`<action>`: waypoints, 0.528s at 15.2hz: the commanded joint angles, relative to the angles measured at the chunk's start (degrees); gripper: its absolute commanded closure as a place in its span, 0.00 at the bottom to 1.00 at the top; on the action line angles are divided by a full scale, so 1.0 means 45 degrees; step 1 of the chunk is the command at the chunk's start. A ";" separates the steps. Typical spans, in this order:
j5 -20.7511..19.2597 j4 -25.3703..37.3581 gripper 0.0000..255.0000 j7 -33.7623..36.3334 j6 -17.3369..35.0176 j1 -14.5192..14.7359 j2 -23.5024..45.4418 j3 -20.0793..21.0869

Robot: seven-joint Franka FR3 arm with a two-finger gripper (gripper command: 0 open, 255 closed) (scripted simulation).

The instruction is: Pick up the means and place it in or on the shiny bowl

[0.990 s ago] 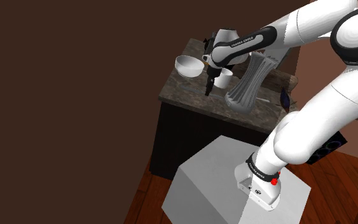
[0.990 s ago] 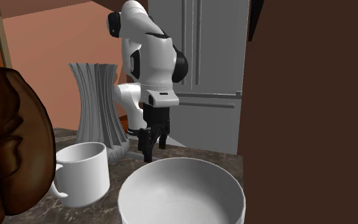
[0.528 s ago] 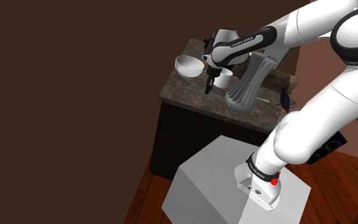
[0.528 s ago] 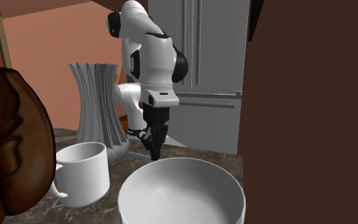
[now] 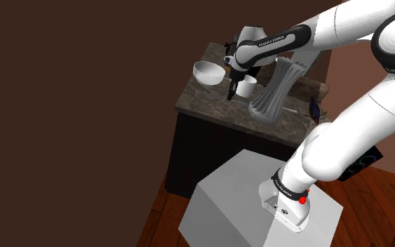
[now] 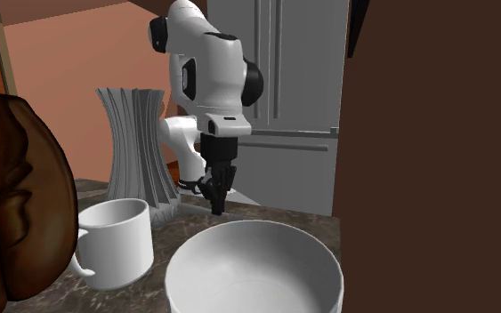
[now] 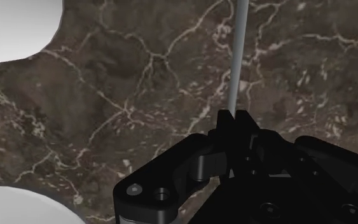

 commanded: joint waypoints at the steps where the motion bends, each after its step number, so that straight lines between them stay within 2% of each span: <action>1: -0.0060 0.0139 1.00 0.0009 -0.0337 -0.0019 -0.0200 0.0008; 8: -0.0191 0.0816 1.00 0.0103 -0.1604 -0.0022 -0.0812 0.0118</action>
